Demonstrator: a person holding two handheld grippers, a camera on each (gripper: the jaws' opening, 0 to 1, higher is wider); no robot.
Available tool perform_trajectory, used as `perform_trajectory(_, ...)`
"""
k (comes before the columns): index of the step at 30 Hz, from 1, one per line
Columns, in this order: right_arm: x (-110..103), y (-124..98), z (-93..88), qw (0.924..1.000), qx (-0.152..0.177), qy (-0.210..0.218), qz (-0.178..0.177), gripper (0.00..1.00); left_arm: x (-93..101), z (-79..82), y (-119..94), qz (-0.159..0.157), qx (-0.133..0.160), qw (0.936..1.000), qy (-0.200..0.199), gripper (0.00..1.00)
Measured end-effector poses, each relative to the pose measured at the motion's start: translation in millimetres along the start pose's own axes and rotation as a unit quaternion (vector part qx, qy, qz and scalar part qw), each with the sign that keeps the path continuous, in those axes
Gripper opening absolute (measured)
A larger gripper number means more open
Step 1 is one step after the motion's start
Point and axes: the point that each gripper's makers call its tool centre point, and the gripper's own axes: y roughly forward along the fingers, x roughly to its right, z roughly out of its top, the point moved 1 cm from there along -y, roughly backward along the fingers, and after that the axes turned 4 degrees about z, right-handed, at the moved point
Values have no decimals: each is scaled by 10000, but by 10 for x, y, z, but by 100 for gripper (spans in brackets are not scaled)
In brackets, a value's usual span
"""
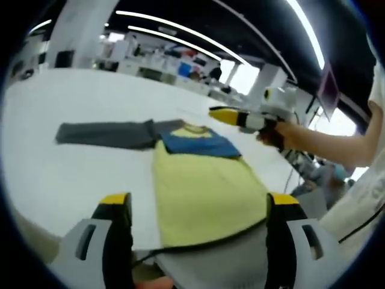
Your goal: Fold the garment on the visible template until the final outline fits inside the template.
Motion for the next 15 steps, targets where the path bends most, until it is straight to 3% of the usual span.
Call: perform_trajectory(15,-99,-470,180,9993,81,-165,-335,63,13,6,51,-204,-70,9997,121,89)
